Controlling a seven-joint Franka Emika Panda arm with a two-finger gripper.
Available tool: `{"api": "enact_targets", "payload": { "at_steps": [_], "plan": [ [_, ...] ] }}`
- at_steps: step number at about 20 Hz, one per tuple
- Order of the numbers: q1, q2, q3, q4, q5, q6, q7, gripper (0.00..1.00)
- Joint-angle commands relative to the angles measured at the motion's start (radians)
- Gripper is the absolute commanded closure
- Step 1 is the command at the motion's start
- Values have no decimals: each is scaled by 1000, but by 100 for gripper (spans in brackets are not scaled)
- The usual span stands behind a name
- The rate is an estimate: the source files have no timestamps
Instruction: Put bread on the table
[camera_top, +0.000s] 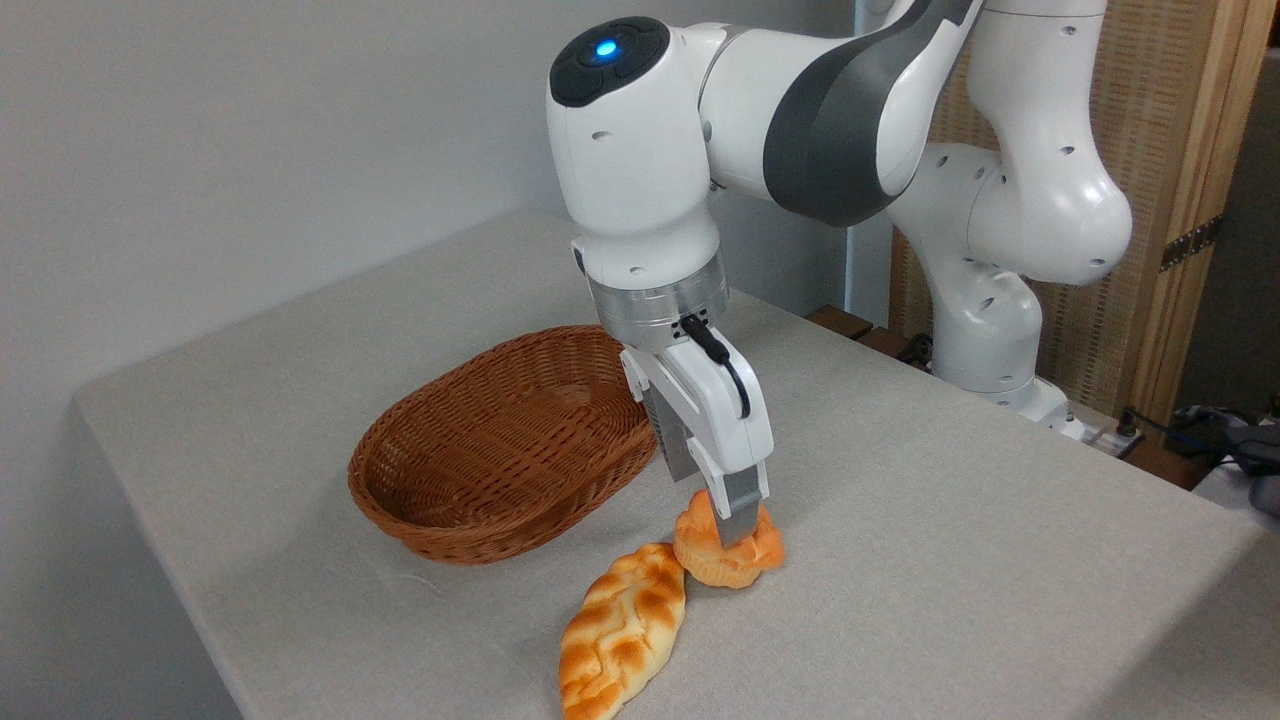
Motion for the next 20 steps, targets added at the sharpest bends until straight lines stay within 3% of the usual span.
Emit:
{"api": "enact_targets", "payload": {
  "at_steps": [1,5,7,13,20],
  "plan": [
    [-7,-10,1,27,-18,0,15,0],
    [-10,-16,-10,106,-131,7,9,0],
    [-13,-19,-17,132,-146,7,-1,0],
    [-13,-19,-132,182,-147,8,-149,0],
    [-13,-19,-206,225,-130,7,-391,0]
  ]
}}
